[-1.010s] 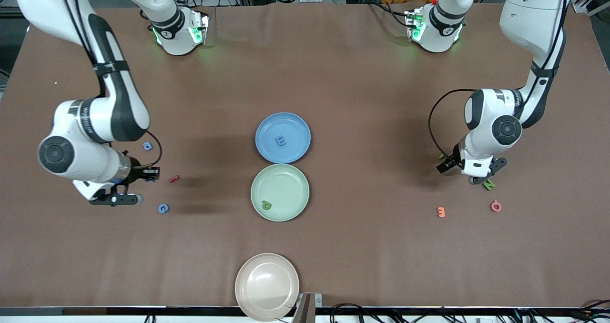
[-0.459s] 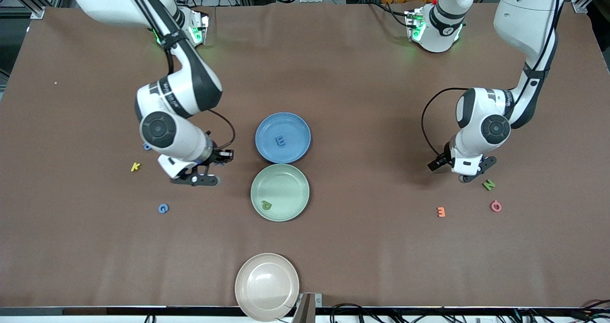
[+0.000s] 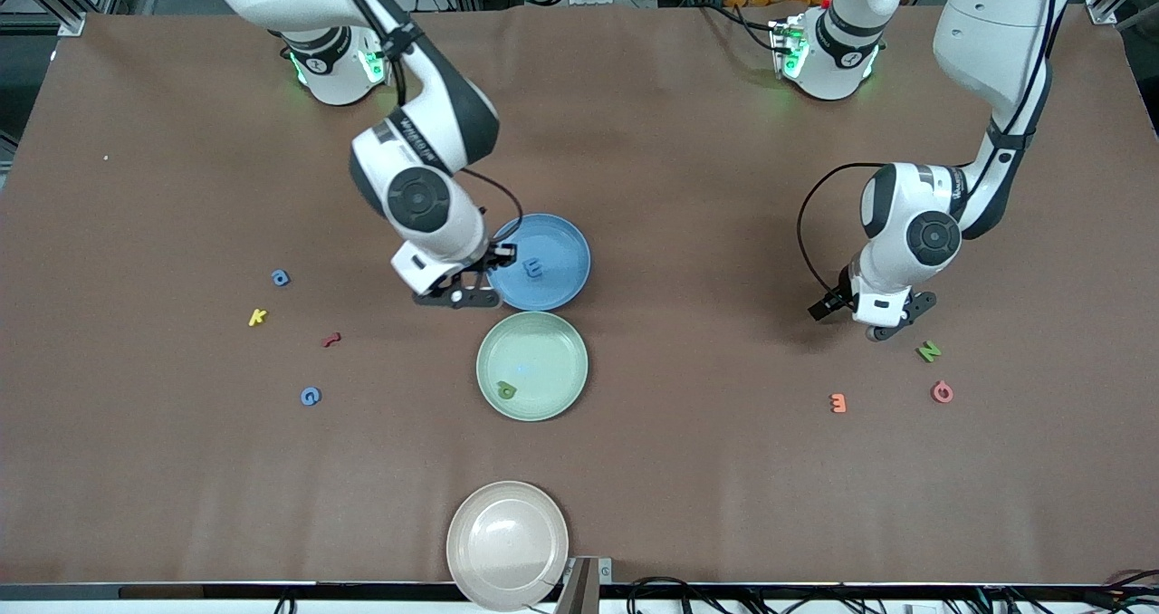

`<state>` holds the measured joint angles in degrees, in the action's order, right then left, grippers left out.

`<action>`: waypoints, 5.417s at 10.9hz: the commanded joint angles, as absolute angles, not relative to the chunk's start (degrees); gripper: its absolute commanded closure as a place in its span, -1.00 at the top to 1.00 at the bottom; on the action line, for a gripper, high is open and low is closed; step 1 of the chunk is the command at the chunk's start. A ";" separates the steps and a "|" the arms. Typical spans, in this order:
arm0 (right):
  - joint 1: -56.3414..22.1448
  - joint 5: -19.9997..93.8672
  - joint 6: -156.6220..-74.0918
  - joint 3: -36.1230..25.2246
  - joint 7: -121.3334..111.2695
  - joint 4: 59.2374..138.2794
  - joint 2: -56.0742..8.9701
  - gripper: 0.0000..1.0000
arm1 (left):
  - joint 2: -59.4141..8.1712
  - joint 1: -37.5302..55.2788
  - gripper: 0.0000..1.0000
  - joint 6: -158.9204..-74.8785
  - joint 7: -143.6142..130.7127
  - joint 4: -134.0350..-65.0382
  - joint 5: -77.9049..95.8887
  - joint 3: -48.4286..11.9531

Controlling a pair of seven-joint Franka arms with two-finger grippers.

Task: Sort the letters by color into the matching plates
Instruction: 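Place blue x on the blue plate with the right gripper, then drop green u on the green plate while the right gripper reaches blue e, then grasp blue e with the right gripper while the left gripper grasps green B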

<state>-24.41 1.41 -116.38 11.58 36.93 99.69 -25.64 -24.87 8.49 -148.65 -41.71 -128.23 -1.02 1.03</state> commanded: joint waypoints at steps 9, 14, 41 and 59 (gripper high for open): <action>-34.98 -0.09 -125.07 11.69 50.00 105.65 -29.00 0.04 | -24.17 7.91 -1.00 -149.77 -41.31 -128.85 -0.70 0.79; -33.84 -0.17 -124.89 11.69 51.07 105.56 -28.39 0.49 | -22.24 8.35 -1.00 -149.24 -41.83 -126.05 -0.35 -1.75; 4.40 0.52 -143.35 5.89 -9.58 94.75 -42.44 0.27 | -48.68 38.76 -1.00 -170.60 -78.84 -85.62 2.37 -6.15; 1.51 0.70 -140.56 5.89 -5.12 94.49 -41.67 -1.00 | -18.85 26.03 1.00 -145.80 -61.74 -122.20 -10.90 0.44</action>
<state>3.48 -0.22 -144.06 5.74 -8.19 95.32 -43.03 -29.20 27.39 -144.87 -66.09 -107.98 -9.28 1.01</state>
